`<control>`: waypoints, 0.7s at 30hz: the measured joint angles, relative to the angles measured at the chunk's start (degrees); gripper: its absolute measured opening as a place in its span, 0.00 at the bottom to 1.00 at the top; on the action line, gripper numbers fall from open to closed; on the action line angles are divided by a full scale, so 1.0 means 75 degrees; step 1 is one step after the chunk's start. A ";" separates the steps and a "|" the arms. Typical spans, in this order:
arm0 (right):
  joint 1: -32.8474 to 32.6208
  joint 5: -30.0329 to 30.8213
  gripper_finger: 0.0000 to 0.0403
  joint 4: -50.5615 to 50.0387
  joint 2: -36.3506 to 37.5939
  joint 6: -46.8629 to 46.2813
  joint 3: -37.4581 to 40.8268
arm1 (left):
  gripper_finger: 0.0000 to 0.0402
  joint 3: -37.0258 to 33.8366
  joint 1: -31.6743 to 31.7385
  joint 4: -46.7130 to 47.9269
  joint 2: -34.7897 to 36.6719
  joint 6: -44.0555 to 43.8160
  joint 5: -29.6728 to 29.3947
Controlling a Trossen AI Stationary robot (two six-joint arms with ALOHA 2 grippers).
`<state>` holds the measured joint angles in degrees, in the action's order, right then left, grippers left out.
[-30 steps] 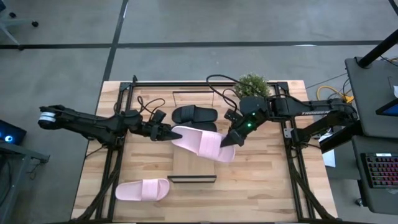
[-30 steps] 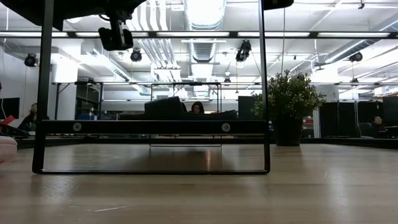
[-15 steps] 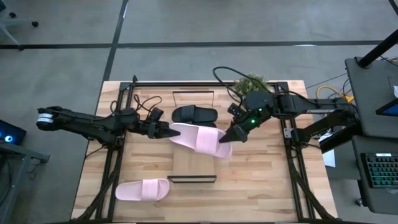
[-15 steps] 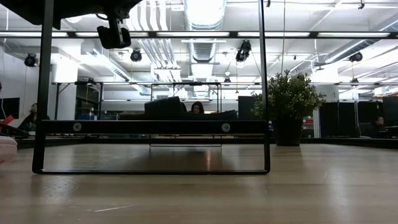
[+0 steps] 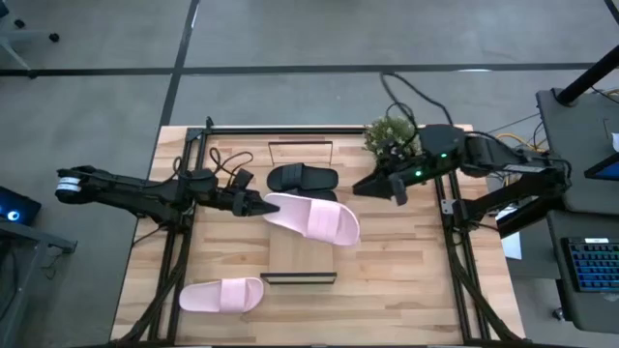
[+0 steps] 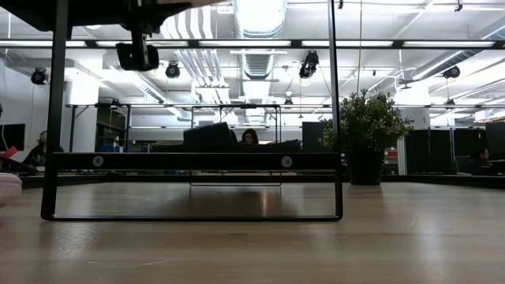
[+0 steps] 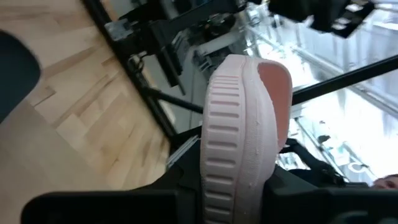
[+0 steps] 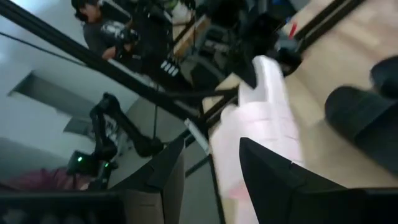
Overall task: Pick and place slides into the shelf
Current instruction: Put the right light pink slide on the shelf
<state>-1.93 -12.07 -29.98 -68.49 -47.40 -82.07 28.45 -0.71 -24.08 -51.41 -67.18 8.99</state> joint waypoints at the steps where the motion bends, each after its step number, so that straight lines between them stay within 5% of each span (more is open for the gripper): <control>1: 0.0000 0.0138 0.35 -0.0012 0.0081 0.0063 -0.0005 | 0.11 0.0003 0.0000 -0.0038 0.0032 -0.0001 -0.0015; 7: -0.0003 0.0739 0.33 -0.0124 0.0492 0.0280 -0.0005 | 0.11 0.0006 -0.0056 0.0013 0.0063 -0.0588 -0.0300; 21: -0.0003 0.1034 0.33 -0.0732 0.0417 0.0617 0.0030 | 0.11 -0.0099 -0.1140 0.1740 0.0329 -0.1407 -0.2401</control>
<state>-1.96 -4.31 -35.47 -65.36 -42.77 -81.84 27.70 -9.26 -11.03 -48.94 -77.73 -9.02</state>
